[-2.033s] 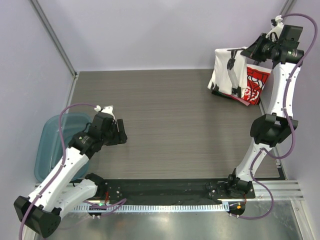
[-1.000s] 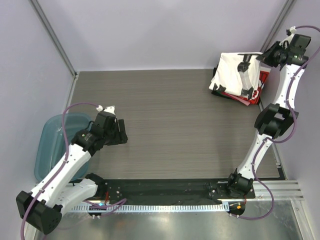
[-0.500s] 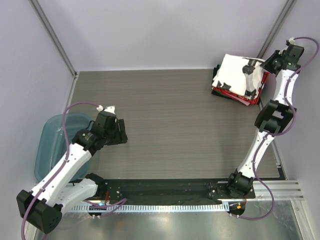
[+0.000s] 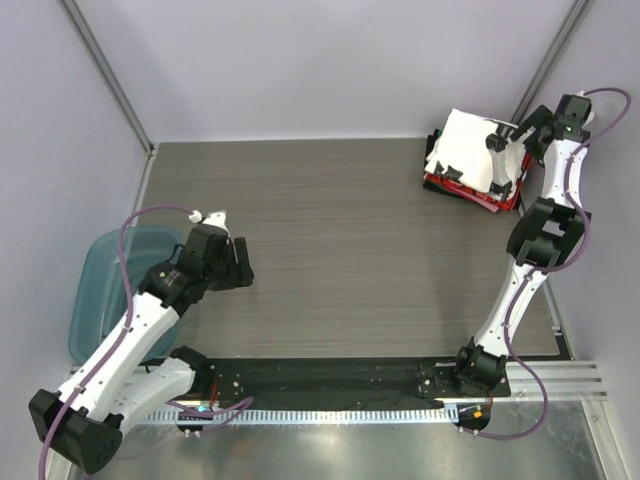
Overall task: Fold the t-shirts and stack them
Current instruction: Neatly place the folded tshirt to the corner, then reset both grippers
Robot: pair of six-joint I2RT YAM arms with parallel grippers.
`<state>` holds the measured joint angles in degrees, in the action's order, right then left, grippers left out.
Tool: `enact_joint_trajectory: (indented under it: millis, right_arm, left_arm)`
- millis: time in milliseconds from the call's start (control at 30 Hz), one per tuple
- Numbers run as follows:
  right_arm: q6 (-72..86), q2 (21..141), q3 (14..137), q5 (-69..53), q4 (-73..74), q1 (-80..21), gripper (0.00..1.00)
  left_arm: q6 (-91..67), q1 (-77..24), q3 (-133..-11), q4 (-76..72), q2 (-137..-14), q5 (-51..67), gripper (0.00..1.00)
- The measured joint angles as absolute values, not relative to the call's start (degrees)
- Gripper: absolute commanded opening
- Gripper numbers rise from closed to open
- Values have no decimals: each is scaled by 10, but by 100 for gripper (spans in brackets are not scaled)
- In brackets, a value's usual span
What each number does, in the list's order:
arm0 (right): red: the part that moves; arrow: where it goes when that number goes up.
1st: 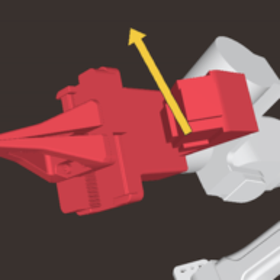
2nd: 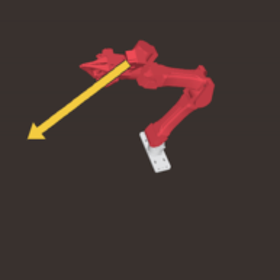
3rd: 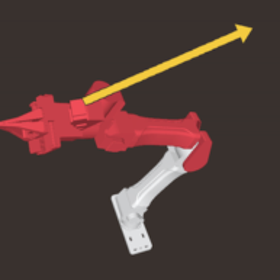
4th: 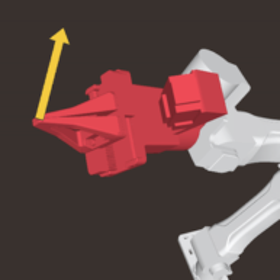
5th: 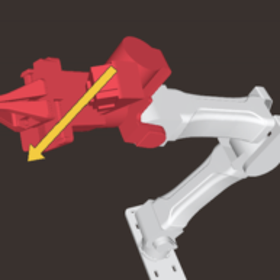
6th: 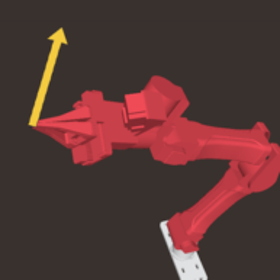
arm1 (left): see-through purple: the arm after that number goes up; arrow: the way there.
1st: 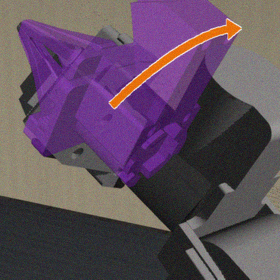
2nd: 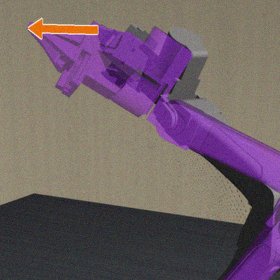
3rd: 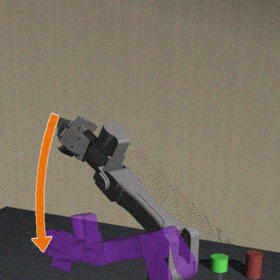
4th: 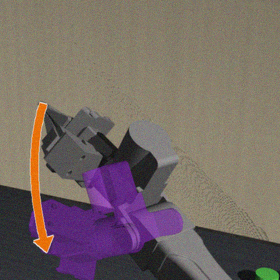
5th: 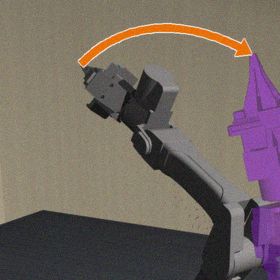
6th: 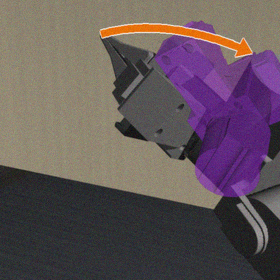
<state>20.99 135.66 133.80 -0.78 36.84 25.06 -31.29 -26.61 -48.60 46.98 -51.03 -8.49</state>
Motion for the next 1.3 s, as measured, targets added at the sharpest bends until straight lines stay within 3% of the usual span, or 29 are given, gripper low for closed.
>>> enact_joint_trajectory:
  millis: [333,533,933,1067,1300]
  right_arm:
    - [301,1193,1330,-27,402,267,100]
    - [313,1008,1212,-84,370,250,100]
    - [336,568,548,-93,261,-147,100]
    - [353,547,458,-38,260,-274,100]
    - [393,469,369,46,257,-401,100]
  left_arm:
    - [-313,-266,-486,470,-475,-94,73]
    - [-315,-266,-486,470,-451,-103,81]
    - [-329,-266,-484,470,-427,-172,87]
    - [-331,-265,-460,452,-427,-247,100]
    - [-279,-248,-326,284,-482,-391,100]
